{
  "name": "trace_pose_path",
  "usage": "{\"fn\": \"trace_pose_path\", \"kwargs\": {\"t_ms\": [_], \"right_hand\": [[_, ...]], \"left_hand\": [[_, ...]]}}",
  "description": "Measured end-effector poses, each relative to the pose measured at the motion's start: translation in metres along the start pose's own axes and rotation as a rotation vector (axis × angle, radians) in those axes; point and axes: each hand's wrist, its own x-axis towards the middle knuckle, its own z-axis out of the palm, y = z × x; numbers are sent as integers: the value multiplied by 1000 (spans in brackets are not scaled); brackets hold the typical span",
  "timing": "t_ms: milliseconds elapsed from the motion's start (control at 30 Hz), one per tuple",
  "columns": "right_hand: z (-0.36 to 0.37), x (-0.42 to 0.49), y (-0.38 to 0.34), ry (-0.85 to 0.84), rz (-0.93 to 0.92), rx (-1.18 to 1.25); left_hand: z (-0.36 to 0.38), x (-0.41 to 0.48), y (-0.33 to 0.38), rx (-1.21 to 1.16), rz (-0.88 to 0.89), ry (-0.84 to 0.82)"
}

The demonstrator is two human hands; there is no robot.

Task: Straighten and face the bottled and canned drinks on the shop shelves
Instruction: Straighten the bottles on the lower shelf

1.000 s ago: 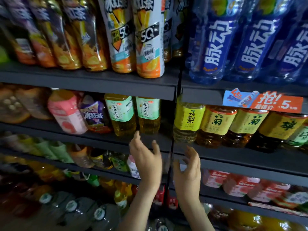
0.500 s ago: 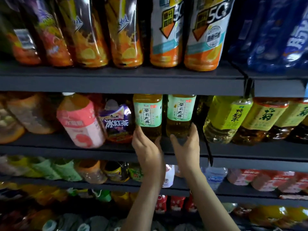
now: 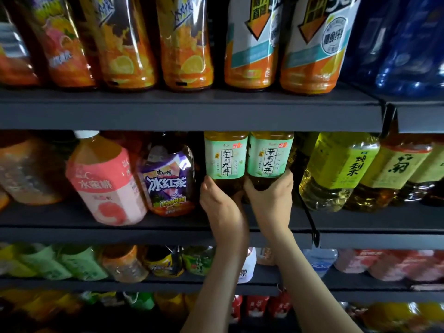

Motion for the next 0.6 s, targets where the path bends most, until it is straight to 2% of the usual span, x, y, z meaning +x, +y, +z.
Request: {"fn": "trace_pose_path", "kwargs": {"t_ms": [67,133,300,367,433,500,600], "right_hand": [[-1,1,1,-11,-10,-4],[-2,1,1,-36,-11,-3],[-13,-3,1,-131,0,47],[-17,-19,-4,-120,-24,41],[-18,-45,-12,-39,-71,-1],[-11,-74,-26,-9,-114,-17],[11,-108,-44,-125,-159,1]], "left_hand": [[-4,0,6,-108,-90,-66],[-4,5,6,-108,-114,-87],[-36,3,9,72,-20,-236],[-60,-2,15,94,78,-185],[-83,-3,13,53,89,-84],[-109,5,9,-4,16,49],[-141,22,-12,56,-144,184]]}}
